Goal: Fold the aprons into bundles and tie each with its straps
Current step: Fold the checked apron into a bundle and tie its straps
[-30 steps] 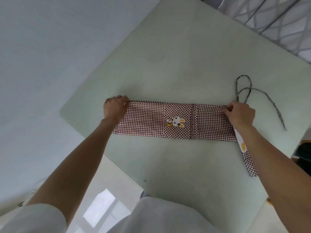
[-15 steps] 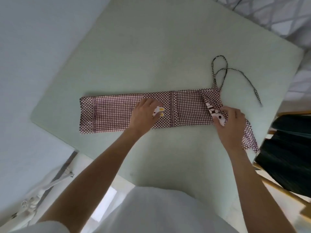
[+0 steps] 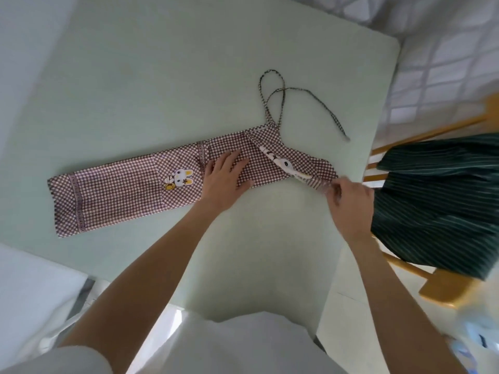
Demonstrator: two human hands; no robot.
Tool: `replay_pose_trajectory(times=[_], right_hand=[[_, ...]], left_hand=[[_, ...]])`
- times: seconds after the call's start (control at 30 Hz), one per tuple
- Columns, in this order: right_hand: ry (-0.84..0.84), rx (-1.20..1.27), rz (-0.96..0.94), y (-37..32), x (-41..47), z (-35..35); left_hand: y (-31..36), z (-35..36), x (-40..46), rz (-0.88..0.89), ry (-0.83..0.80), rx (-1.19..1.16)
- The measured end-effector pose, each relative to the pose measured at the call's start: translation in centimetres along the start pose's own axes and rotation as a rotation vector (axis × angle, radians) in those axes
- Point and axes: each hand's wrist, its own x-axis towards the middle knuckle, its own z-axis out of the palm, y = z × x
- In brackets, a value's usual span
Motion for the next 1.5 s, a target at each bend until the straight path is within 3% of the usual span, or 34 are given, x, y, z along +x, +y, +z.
replay_pose_trajectory(times=[0.23,0.43,0.5,0.63,0.73,0.9,1.03,1.2,1.33,1.5], right_hand=[[0.075,0.327,0.210,3.6,12.1,-2.2],[-0.296,0.562,0.417,7.0,14.5,-0.5],[-0.328,0.539,0.352,7.6,13.9,-0.3],[-0.152,0.472,0.080,8.2,13.9,-0.6],[-0.106,0.358,-0.022,8.7,14.9,-0.6],[-0.124,0.167,-0.004,10.4,15.4,1.6],[0.014,0.092,-0.024,11.0,14.2,1.5],[0.106,0.184,-0.097,5.8,9.1,1.0],[-0.005,0.336,-0.244,-2.3,5.3,2.9],[-0.193,0.368,-0.529,-14.7,1.9,7.9]], left_hand=[[0.5,-0.4,0.2,-0.041,0.048,-0.028],[2.2,-0.8,0.8,-0.133,0.065,-0.012],[3.0,-0.6,1.2,-0.125,0.066,0.010],[3.9,0.3,1.6,-0.159,0.043,0.002],[3.6,0.7,1.4,-0.149,0.052,-0.015],[3.5,0.4,1.7,-0.143,0.044,-0.009],[3.5,0.5,1.7,-0.132,0.042,-0.019],[3.5,-0.3,0.5,-0.125,0.199,-0.297],[1.7,-1.3,-3.2,-0.233,0.433,-0.452],[-6.0,-2.0,-10.8,-0.501,0.646,-0.514]])
